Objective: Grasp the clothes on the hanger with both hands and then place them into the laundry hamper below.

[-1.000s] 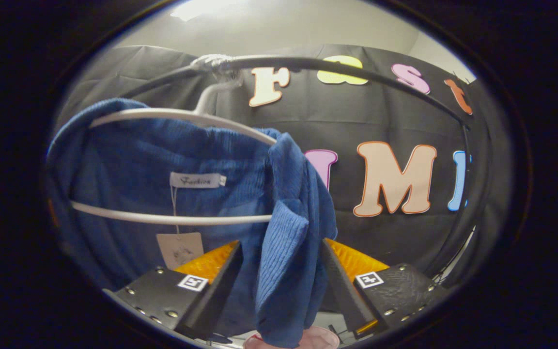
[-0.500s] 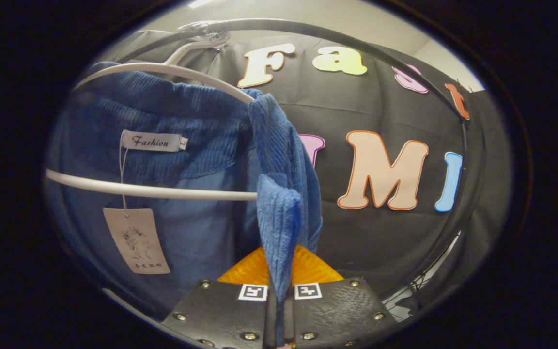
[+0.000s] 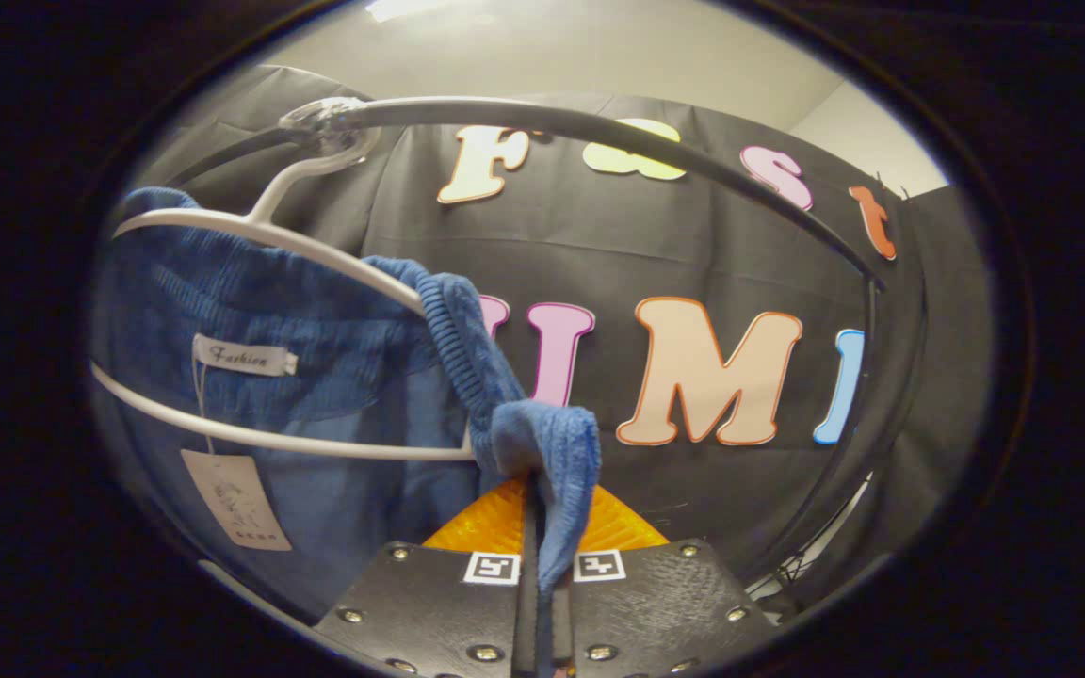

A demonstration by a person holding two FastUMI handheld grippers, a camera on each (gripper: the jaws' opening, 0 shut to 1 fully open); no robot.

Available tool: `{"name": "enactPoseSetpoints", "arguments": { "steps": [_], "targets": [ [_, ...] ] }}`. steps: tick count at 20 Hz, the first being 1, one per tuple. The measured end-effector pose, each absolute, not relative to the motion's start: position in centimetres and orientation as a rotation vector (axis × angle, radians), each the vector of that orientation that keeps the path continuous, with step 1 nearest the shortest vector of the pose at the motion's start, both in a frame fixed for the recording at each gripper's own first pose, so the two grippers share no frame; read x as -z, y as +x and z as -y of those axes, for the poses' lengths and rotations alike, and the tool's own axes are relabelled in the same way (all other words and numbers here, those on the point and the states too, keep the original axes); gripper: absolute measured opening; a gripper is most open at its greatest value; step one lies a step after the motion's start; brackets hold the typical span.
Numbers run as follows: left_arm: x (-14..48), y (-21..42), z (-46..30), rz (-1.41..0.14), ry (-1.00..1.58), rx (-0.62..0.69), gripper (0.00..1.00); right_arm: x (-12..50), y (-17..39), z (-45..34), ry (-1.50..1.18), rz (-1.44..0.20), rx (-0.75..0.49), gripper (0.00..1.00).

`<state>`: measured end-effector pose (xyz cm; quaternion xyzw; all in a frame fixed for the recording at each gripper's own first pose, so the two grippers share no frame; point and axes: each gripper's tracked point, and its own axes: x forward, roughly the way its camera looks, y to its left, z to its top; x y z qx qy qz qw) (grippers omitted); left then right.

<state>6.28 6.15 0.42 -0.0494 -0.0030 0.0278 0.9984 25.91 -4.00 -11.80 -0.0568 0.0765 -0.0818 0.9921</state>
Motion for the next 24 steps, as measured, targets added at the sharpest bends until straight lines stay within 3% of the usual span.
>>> {"name": "enactPoseSetpoints", "arguments": {
  "steps": [13, 24],
  "targets": [
    [-3.2, 7.5, -12.9, 0.064, -0.030, -0.197, 0.00, 9.0, 27.0, 6.4, -0.149, -0.107, 0.158, 0.06],
    [1.1, 11.0, -18.0, -0.008, 0.060, -0.322, 0.00, 9.5, 26.6, 7.5, -0.160, -0.119, 0.157, 0.06]
  ]
}}
